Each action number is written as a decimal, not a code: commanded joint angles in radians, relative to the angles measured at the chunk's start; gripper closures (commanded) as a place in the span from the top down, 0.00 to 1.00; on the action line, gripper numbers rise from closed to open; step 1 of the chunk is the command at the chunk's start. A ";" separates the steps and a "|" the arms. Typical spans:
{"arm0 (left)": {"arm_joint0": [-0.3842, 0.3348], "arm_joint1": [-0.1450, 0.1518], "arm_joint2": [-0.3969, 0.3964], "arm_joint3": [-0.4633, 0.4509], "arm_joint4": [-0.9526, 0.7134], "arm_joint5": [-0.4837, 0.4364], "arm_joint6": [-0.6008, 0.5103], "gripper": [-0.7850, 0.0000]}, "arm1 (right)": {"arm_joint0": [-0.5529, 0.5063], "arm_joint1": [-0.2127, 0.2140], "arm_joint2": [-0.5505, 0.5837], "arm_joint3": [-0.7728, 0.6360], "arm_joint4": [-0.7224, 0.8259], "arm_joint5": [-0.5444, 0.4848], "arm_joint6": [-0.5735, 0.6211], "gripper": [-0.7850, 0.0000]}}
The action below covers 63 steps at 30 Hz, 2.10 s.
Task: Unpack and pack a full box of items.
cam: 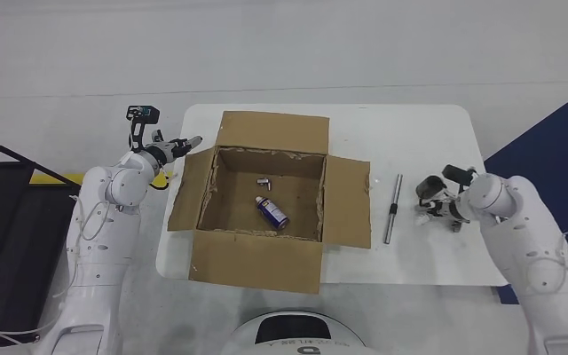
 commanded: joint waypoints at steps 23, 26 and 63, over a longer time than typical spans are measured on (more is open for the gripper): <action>0.000 0.000 0.000 0.000 0.000 0.000 0.000 1.00 | -0.167 0.025 0.178 -0.202 0.030 0.006 -0.039 0.00; 0.000 0.000 0.000 0.000 0.000 0.000 0.000 1.00 | -0.148 0.022 0.163 -0.182 0.029 0.007 -0.039 0.07; 0.000 0.000 0.000 0.000 0.000 0.000 0.000 1.00 | 0.053 0.005 0.073 0.039 0.056 -0.020 0.022 0.00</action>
